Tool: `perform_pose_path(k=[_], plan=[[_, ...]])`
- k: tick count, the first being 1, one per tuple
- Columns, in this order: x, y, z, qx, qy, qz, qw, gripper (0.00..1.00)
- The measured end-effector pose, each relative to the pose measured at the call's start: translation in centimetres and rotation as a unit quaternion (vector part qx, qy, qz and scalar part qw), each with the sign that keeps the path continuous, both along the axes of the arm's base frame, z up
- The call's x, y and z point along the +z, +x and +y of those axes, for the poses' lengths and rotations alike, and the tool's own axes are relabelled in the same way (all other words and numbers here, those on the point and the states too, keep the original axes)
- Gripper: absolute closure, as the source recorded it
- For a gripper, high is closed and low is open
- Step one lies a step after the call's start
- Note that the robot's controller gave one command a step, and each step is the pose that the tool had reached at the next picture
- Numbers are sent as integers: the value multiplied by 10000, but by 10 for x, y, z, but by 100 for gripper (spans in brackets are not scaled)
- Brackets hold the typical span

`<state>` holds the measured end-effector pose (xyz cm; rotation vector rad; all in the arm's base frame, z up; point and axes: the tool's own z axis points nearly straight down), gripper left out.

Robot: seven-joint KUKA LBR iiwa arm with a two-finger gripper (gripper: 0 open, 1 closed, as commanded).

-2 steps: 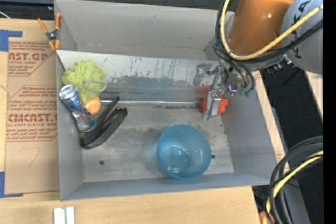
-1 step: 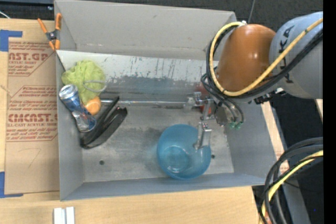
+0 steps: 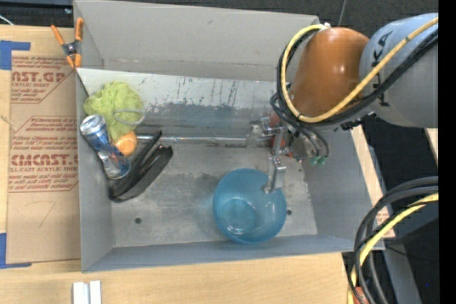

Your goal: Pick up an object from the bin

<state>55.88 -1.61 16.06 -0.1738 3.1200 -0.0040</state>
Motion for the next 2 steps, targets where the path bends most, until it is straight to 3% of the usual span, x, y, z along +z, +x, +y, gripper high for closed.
perform_pose_path(k=[1,2], plan=[[-68,-58,42,283,14,50,9996,0],[-73,-27,79,2426,-53,-61,9701,100]])
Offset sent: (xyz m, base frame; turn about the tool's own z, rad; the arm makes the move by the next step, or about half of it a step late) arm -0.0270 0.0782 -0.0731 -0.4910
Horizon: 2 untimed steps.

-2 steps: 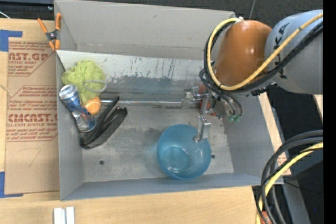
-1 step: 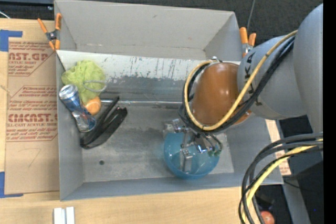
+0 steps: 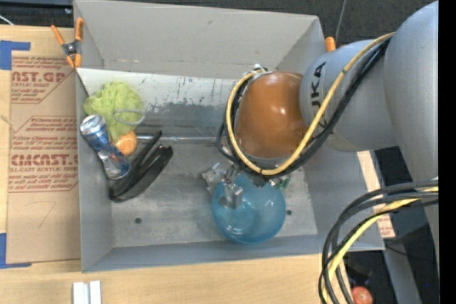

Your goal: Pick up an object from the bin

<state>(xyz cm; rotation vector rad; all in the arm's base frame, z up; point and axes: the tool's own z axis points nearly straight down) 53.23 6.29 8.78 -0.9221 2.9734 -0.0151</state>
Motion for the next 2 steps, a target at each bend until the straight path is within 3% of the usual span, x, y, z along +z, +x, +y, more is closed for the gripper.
perform_pose_path(k=[2], plan=[[12,-6,-5,-10,9,-4,10000,100]])
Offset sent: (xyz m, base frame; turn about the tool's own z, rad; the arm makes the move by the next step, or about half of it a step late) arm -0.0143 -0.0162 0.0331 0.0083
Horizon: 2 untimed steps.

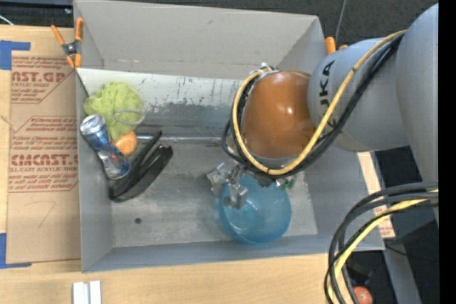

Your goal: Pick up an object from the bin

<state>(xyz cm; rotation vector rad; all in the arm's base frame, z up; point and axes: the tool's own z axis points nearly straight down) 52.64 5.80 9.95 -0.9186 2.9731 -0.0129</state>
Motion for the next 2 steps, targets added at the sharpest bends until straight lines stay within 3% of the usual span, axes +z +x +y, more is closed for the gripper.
perform_pose_path(k=[1,2], plan=[[15,47,6,1184,-24,-15,9930,100],[32,34,0,953,-8,28,9954,100]])
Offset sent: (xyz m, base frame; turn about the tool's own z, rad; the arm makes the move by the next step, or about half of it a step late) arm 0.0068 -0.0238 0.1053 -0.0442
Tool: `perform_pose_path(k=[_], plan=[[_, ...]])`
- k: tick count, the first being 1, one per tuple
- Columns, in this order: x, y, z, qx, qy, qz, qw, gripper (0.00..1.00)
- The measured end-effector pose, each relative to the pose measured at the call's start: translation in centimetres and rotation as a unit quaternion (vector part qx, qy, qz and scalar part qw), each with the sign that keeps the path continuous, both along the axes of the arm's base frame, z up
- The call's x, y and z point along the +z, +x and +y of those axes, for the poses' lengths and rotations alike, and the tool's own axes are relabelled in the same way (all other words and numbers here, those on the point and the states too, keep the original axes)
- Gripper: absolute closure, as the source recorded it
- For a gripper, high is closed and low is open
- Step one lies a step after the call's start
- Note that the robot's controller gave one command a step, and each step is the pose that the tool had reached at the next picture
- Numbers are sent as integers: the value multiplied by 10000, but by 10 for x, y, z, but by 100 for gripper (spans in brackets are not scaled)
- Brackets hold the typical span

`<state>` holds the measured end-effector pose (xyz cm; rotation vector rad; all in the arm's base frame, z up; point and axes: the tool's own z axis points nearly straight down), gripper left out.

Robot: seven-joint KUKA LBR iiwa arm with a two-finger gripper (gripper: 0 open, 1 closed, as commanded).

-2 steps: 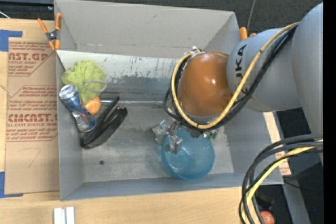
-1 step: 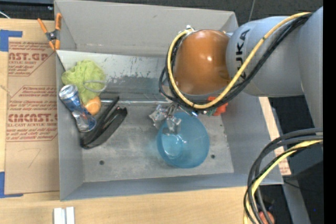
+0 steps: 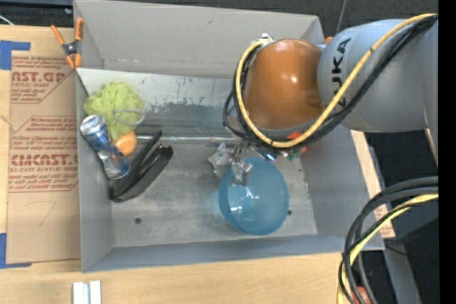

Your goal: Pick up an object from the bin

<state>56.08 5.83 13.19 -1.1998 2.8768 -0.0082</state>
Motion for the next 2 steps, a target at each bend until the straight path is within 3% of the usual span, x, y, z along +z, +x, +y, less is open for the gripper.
perform_pose_path(k=[1,2], plan=[[-14,8,19,97,7,-19,10000,100],[90,-11,-13,-88,-4,-74,9999,100]])
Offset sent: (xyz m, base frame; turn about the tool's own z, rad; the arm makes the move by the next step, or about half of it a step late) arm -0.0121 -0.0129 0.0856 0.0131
